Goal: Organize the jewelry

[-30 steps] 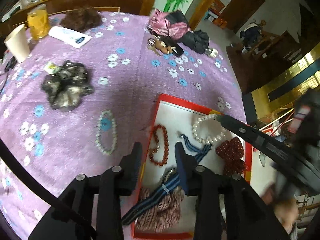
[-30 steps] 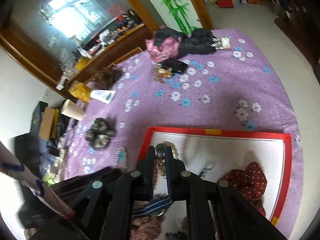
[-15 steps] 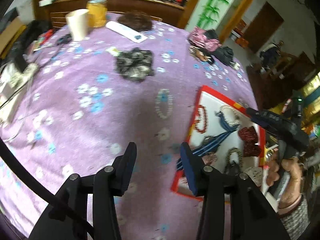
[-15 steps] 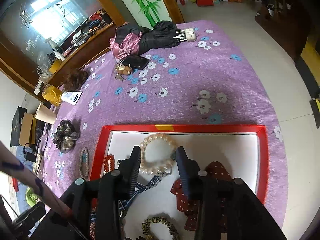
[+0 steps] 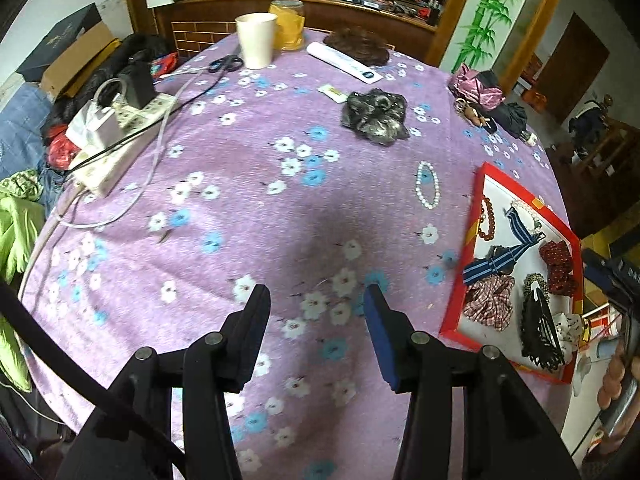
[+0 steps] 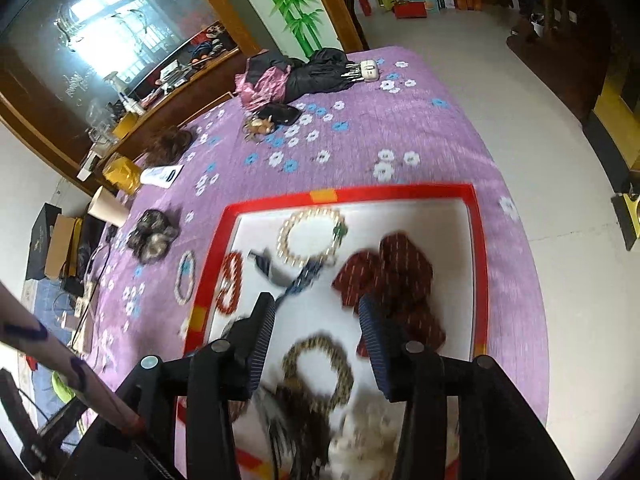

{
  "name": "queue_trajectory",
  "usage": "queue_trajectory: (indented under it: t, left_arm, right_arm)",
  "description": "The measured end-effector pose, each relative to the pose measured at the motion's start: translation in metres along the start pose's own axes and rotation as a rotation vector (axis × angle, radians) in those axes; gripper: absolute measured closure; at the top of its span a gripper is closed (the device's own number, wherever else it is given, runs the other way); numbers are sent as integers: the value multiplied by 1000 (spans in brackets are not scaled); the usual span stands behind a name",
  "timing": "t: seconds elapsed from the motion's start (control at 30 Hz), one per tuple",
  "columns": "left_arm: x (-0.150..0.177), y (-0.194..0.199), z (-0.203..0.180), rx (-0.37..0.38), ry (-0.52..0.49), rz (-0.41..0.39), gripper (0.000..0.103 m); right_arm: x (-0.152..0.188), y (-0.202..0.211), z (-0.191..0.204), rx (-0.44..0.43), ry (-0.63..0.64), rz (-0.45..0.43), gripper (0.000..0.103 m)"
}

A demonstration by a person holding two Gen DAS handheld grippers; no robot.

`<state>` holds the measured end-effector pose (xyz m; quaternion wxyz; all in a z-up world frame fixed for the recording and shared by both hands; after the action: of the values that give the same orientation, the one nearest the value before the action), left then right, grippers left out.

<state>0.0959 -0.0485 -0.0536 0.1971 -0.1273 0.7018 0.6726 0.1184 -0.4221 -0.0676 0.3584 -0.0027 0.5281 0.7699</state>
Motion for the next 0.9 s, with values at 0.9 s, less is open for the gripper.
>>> queue_trajectory:
  t: [0.9]
  left_arm:
    - [-30, -7, 33, 45, -46, 33, 53]
  right_arm:
    - [98, 44, -12, 45, -1, -40, 46]
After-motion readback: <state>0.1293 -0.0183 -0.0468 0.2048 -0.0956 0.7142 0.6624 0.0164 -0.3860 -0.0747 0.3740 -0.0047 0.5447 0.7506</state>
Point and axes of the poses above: each gripper's, at about its wrist camera, not at the fingertips, and y roughly against the way its jaws point, z to its left, x to its underside, the point moved 6 cm from there along -y, roughly the way its jaws point, and after that the axes turned 11 degrees about -y, right-handed, at the moved point
